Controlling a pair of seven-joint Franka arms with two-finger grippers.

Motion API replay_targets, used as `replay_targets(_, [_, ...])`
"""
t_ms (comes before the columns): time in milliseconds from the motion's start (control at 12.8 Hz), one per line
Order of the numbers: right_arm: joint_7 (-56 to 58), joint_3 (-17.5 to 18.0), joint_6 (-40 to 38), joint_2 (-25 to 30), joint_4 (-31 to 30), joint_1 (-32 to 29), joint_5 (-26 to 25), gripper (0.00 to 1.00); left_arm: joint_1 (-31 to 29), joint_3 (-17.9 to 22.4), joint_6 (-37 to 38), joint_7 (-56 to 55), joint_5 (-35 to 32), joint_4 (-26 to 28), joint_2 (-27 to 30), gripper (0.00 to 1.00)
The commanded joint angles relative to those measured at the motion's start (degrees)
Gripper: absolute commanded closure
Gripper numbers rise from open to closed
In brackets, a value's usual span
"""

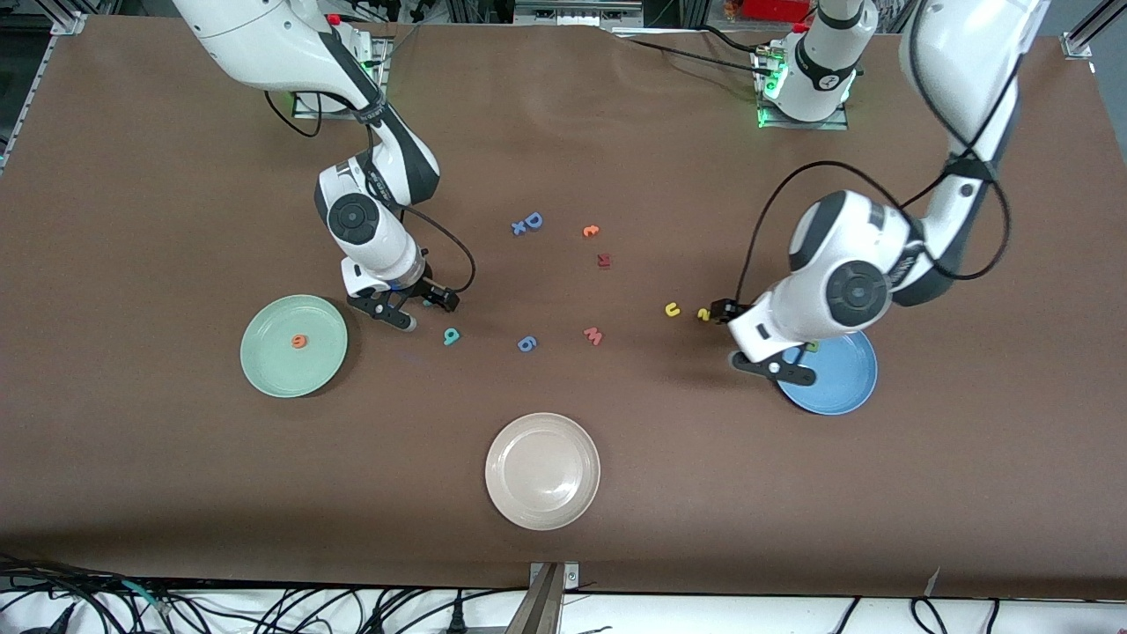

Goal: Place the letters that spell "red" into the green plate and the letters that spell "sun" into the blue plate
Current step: 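Grasp the teal r with the right gripper while the left gripper moves back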

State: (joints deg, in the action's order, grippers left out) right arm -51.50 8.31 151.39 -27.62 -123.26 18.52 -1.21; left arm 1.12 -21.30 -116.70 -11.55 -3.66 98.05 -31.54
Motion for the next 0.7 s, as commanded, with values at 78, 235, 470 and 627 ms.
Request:
replay_targets(78, [0.34, 1.09, 0.92, 1.78, -2.08, -1.65, -1.07, 0.45, 1.51, 0.03, -5.00, -2.59, -0.03, 4.58, -0.63, 0.00])
replay_targets(235, [1.74, 1.09, 1.01, 1.61, -2.08, -2.09, -1.07, 0.51, 0.91, 0.03, -13.06, -2.60, -0.12, 10.20, -0.45, 0.00])
replay_targets(470, [1.84, 1.09, 1.01, 1.34, -2.08, -2.17, -1.07, 0.65, 0.99, 0.11, -19.70, -2.77, -0.21, 15.93, -0.28, 0.00])
replay_targets(627, [1.84, 1.09, 0.92, 1.17, -2.08, -2.26, -1.07, 0.75, 1.16, 0.11, -19.79, -2.77, -0.29, 17.17, 0.68, 0.00])
